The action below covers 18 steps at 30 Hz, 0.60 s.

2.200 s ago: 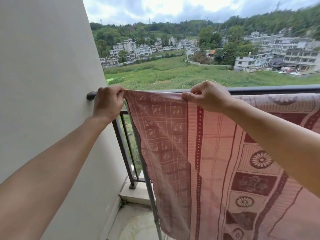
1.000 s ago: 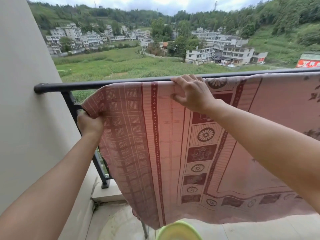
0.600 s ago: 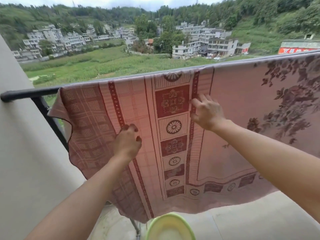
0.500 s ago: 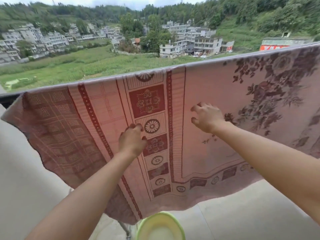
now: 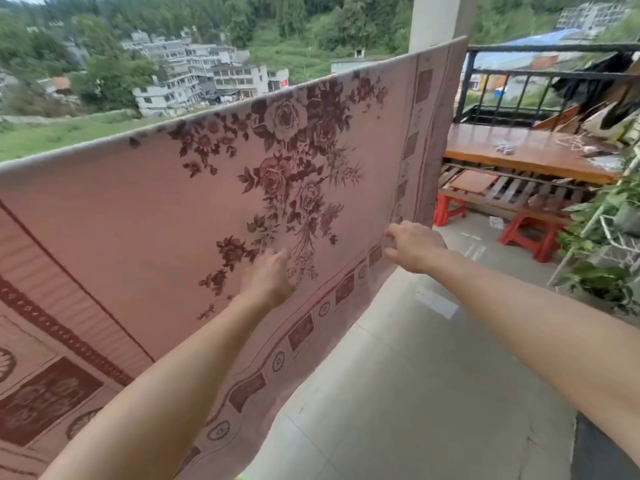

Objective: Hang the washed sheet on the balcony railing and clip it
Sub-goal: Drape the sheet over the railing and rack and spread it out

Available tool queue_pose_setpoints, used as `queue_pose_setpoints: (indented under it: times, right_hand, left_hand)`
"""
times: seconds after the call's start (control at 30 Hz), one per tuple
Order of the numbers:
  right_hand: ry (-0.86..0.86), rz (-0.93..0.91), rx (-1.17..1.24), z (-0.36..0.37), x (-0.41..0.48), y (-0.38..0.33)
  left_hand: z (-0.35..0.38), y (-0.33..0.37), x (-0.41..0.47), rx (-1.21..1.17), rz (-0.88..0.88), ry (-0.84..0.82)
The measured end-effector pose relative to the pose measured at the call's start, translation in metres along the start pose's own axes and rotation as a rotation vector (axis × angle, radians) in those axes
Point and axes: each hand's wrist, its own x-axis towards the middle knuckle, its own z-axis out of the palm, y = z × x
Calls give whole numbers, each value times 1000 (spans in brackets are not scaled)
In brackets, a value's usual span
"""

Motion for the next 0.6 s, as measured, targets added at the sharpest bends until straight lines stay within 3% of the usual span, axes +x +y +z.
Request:
queue_pose_setpoints:
  times: [0.3, 0.6]
  right_hand:
    - [9, 314, -7, 7, 63, 180]
    - [0, 564, -12, 0, 130, 302]
  left_hand:
    - [70, 148, 181, 26, 327, -92]
    - [100, 285, 342, 31, 595, -150]
